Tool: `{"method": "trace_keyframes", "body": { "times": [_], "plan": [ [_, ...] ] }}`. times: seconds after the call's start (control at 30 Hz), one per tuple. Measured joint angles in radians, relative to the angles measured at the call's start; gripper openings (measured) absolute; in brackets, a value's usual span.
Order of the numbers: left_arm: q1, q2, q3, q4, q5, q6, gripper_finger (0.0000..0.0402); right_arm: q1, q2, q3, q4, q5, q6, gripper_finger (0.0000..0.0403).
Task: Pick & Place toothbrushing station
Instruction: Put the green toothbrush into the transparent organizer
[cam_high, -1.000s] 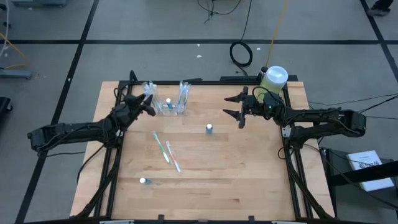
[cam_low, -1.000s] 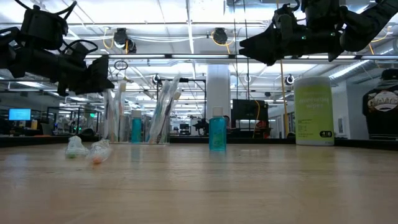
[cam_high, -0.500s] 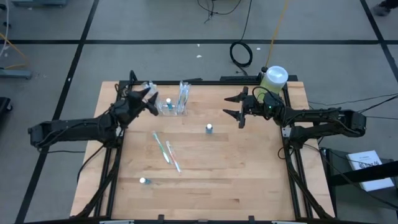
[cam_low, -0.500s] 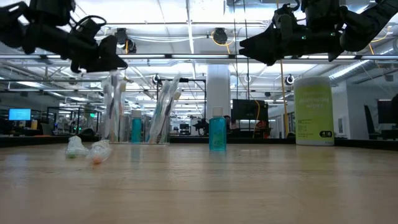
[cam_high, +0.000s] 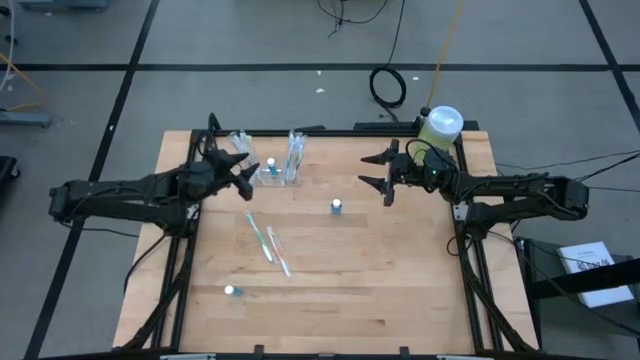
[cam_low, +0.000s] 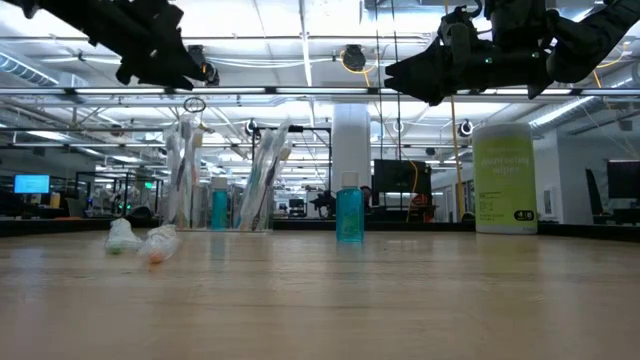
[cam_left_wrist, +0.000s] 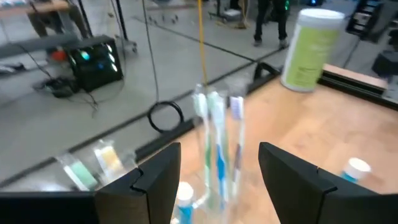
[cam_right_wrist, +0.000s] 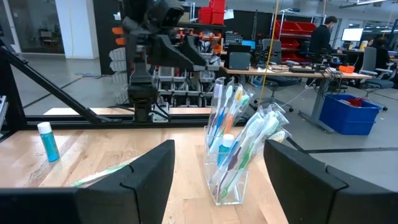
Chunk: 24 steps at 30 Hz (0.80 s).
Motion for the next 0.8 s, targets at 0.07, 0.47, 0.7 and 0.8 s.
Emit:
{"method": "trace_keyframes", "body": {
  "times": [0.07,0.47,0.7,0.8],
  "plan": [
    [-0.039,0.000,0.016,-0.057,0.014,-0.055,0.0218,0.000,0.000,0.000,0.000,0.000,0.001,0.0242],
    [-0.272,0.105,-0.027,-0.262,0.433,-0.501,0.0218,0.000,0.000,0.000,0.000,-0.001,0.019,0.0242],
    [-0.270,0.269,-0.028,-0.372,0.403,-0.936,0.0218,0.000,0.000,0.000,0.007,-0.001,0.019,0.0242],
    [-0.252,0.323,-0.028,-0.371,0.395,-1.067,0.0218,0.000,0.000,0.000,0.007,-0.001,0.021,0.0242]
  ]
}}
